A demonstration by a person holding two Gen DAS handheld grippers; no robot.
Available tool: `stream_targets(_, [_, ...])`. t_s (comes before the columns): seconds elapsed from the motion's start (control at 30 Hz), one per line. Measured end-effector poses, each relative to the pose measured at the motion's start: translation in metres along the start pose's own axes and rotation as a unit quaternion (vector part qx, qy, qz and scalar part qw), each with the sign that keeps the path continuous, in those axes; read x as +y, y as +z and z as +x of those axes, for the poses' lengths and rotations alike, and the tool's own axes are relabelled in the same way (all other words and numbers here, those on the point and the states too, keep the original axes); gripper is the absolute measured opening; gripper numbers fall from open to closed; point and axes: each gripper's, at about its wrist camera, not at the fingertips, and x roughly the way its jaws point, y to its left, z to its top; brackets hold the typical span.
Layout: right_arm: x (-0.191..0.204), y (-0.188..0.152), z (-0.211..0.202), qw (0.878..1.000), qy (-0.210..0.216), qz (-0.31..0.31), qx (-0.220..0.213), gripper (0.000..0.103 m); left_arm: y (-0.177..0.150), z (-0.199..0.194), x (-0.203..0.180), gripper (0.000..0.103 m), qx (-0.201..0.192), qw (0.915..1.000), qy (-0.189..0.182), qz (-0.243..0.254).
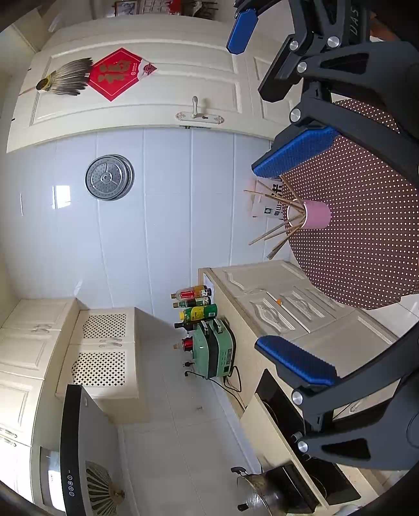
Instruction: Organize utensils
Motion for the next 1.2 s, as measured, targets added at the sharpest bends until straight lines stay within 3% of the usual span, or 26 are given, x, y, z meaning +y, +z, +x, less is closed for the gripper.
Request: stream_targets(1.2, [0.0022,-0.0001,0.0047,1.000,0.004,0.000,0.003,0.095,0.0017,-0.0029,0.0004,0.096,-0.012,0.9998,0.016,0.008])
